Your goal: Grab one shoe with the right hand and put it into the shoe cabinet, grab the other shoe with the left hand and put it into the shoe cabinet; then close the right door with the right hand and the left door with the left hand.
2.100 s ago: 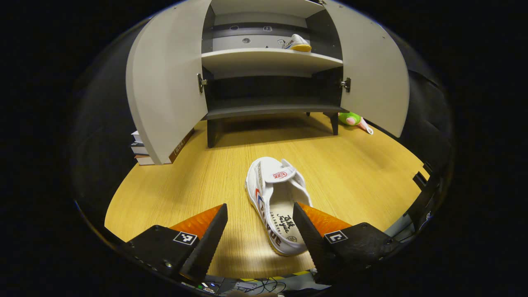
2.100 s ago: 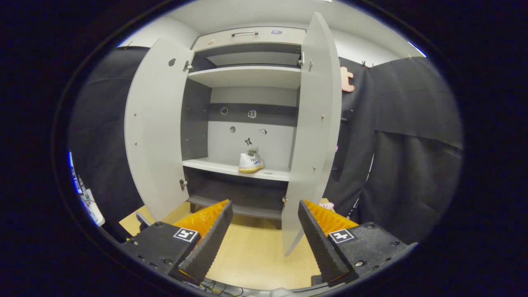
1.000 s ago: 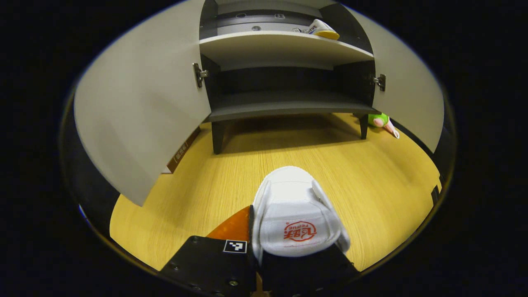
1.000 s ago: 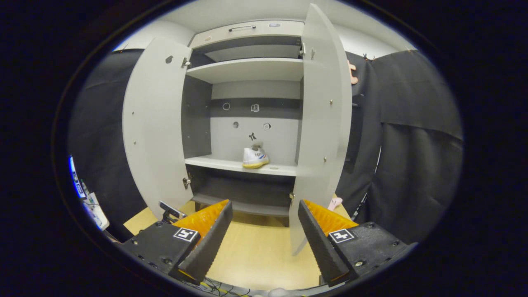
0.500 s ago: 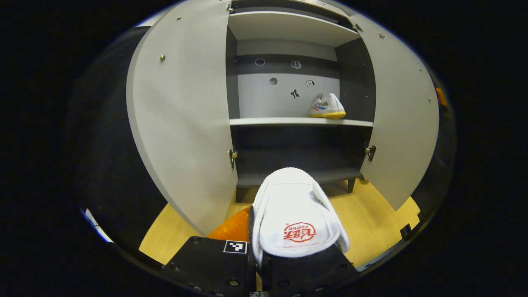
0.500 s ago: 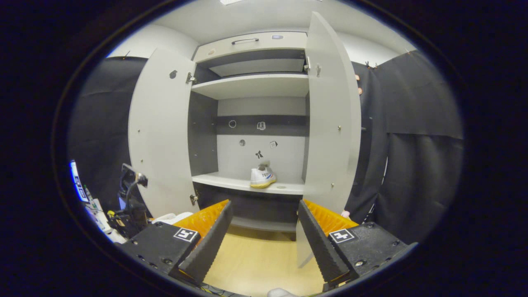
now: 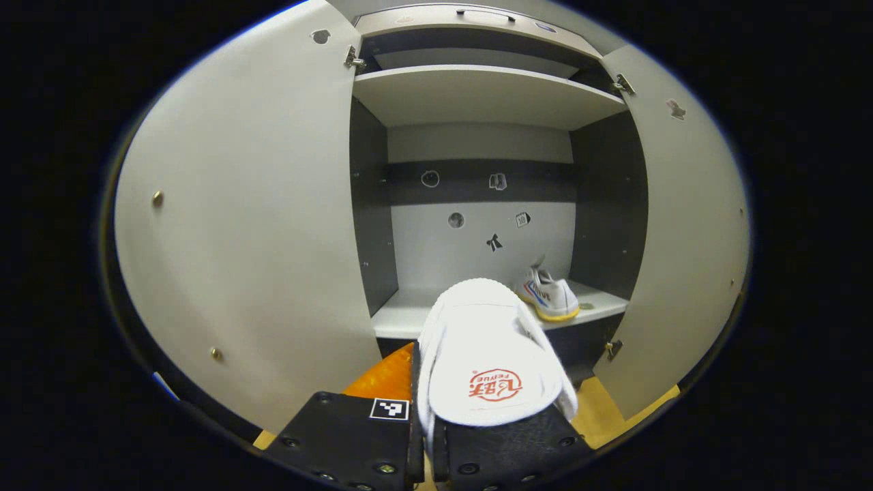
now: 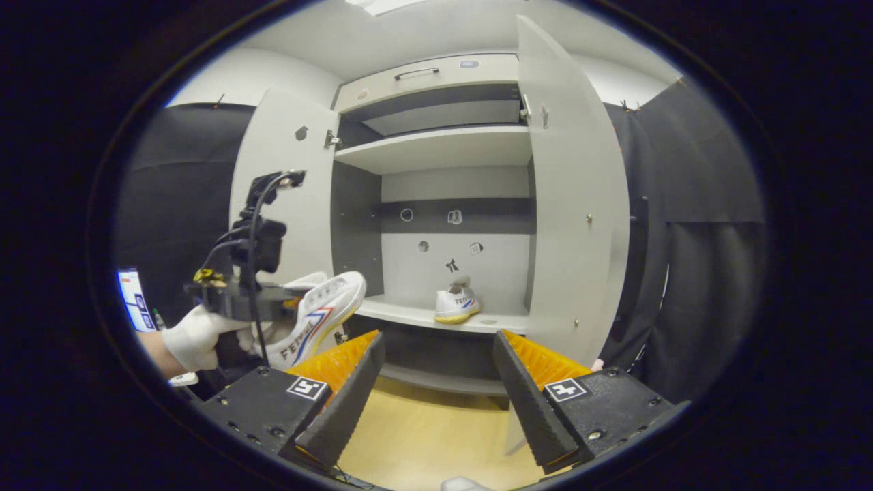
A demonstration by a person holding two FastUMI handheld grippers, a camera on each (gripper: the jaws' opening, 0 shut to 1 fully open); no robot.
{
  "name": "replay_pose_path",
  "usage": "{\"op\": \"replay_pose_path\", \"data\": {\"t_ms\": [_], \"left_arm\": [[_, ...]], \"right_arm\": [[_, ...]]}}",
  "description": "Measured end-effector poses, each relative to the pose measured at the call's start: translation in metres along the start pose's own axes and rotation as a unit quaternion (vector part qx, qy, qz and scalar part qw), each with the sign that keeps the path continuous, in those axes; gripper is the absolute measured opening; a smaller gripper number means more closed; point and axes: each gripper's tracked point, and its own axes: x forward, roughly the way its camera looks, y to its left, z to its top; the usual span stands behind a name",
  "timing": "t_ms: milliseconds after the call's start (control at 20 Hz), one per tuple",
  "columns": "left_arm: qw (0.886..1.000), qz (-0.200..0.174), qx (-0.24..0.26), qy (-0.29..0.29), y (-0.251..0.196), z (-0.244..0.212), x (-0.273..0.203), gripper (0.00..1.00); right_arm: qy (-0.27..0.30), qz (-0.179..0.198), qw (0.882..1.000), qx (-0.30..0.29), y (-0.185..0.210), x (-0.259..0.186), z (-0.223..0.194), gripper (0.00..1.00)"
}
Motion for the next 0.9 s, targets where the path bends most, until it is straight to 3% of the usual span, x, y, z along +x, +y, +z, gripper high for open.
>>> {"op": "replay_pose_path", "data": {"t_ms": [250,350,500,700,900], "left_arm": [[1.0,0.01,0.006,-0.019,-0.015,0.059,0.086,0.16],[1.0,0.007,-0.007,-0.01,-0.023,0.068,0.125,0.16],[1.0,0.011,0.013,0.012,-0.036,0.072,0.182,0.17],[0.996,0.001,0.029,0.081,-0.051,0.036,0.24,0.16],[0.982,0.002,0.049,0.182,-0.046,-0.022,0.267,0.16]], "right_arm": [[0.005,0.028,1.0,0.002,0.0,0.01,-0.001,1.0],[0.011,0.039,0.999,0.0,0.002,0.015,-0.002,1.0],[0.017,0.045,0.999,-0.01,0.002,0.02,-0.004,1.0],[0.025,0.05,0.998,-0.007,0.006,0.022,-0.005,1.0],[0.037,0.053,0.998,-0.009,0.009,0.021,-0.01,1.0]]}}
